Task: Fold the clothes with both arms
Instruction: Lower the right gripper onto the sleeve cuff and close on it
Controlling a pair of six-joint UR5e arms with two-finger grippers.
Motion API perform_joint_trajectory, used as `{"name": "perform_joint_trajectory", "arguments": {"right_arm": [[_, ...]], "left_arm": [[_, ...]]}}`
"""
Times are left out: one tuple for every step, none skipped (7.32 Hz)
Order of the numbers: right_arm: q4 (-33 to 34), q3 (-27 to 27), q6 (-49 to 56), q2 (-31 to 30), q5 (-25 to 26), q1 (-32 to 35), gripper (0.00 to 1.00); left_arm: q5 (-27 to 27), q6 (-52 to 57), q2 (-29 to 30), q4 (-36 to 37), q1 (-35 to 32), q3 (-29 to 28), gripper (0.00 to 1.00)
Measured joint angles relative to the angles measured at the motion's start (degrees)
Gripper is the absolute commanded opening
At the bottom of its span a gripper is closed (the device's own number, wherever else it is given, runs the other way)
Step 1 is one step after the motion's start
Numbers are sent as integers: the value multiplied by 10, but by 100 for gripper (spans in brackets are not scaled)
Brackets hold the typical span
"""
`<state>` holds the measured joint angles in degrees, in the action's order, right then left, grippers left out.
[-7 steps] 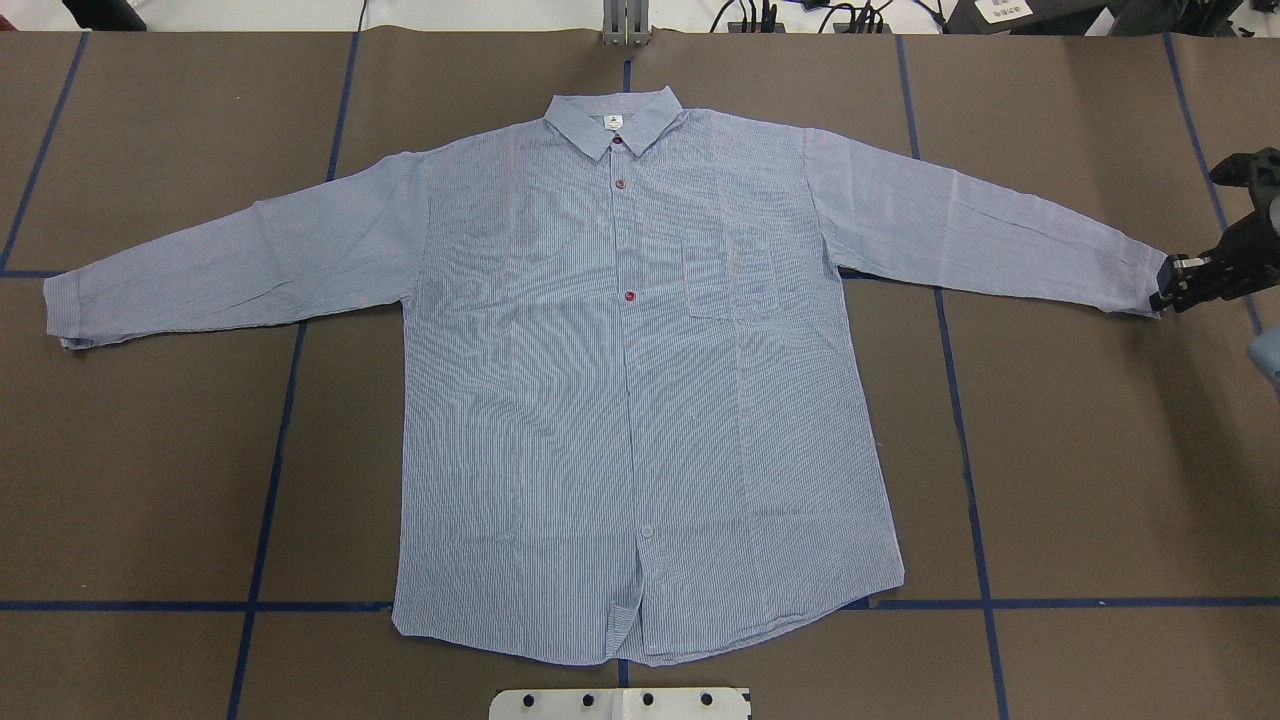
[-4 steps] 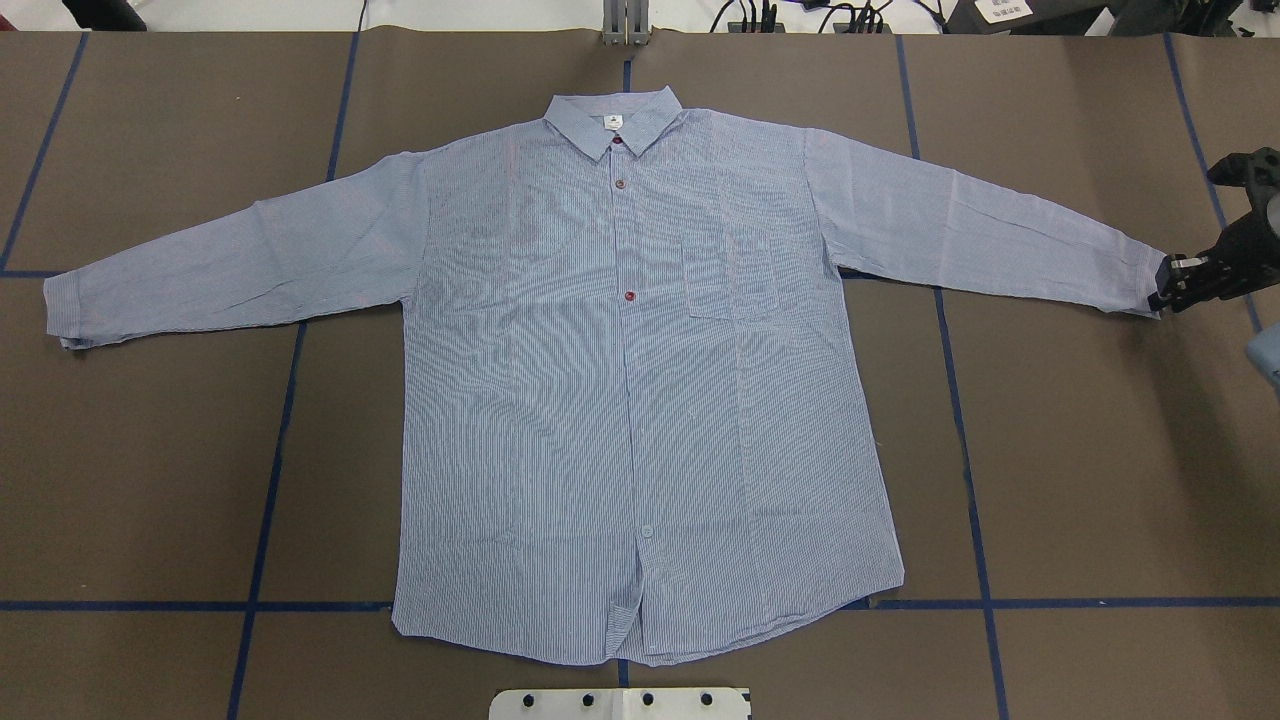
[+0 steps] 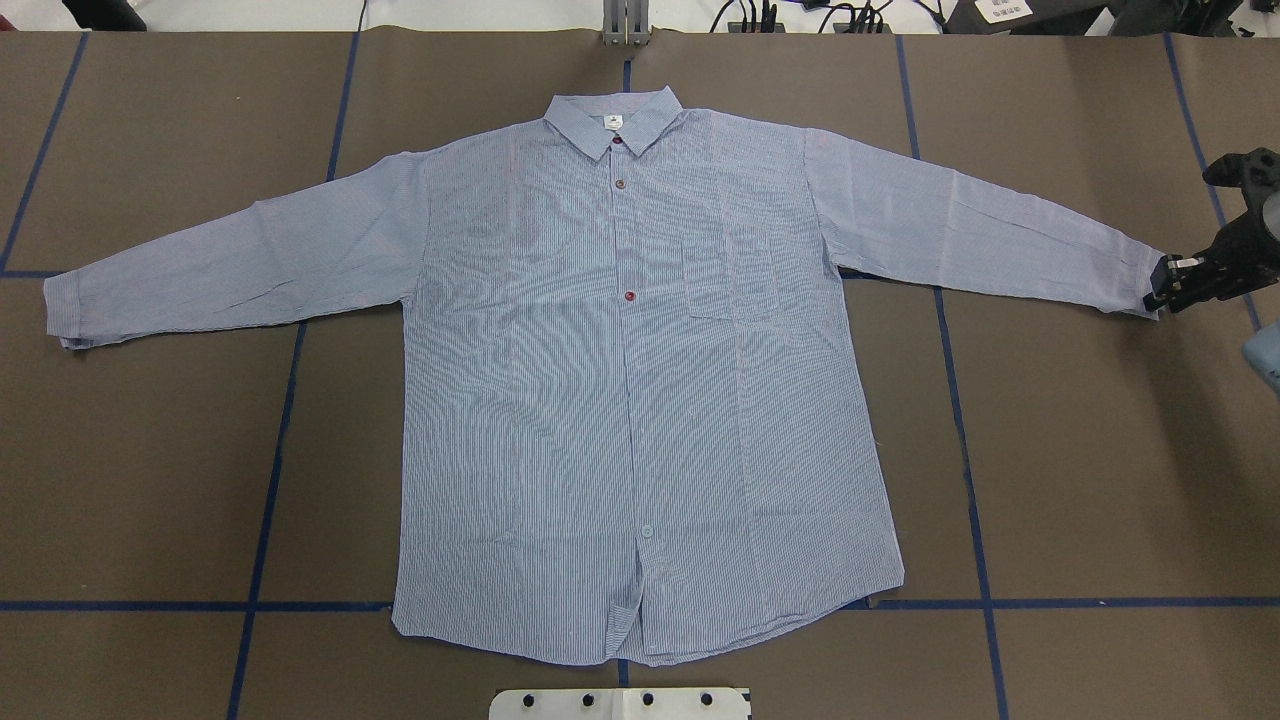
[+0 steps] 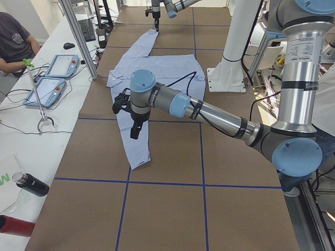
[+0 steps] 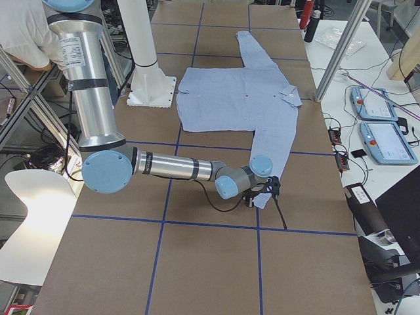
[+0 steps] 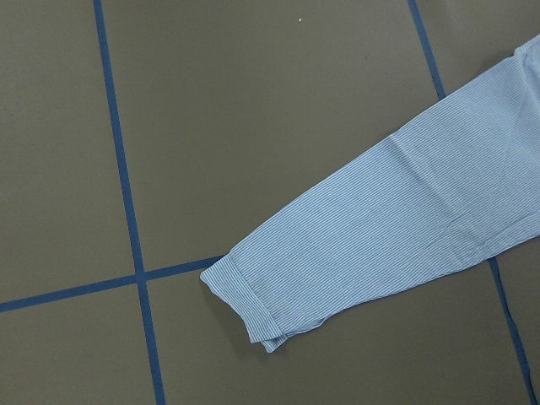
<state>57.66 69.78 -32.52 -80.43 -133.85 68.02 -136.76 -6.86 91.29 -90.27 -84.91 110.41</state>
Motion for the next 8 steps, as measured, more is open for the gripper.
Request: {"name": "perform_joint_trajectory", "arguments": {"right_arm": [[0, 0, 0, 0, 0, -1, 4], [0, 0, 0, 0, -1, -2, 0], [0, 1, 0, 0, -1, -2, 0], [0, 3, 0, 1, -2, -2, 0], [0, 10, -4, 1, -4, -1, 0], [-1, 20, -12, 0, -6, 0, 0], [-2, 40, -16, -2, -12, 5, 0], [-2, 78, -17, -8, -29, 19, 0]], "left_arm": [[0, 0, 0, 0, 0, 0, 100], [0, 0, 0, 0, 0, 0, 100], [0, 0, 0, 0, 0, 0, 100], [0, 0, 0, 0, 0, 0, 100], [0, 0, 1, 0, 0, 0, 100], [0, -1, 1, 0, 0, -1, 100], [0, -4, 2, 0, 0, -1, 100], [1, -5, 2, 0, 0, -1, 100]]}}
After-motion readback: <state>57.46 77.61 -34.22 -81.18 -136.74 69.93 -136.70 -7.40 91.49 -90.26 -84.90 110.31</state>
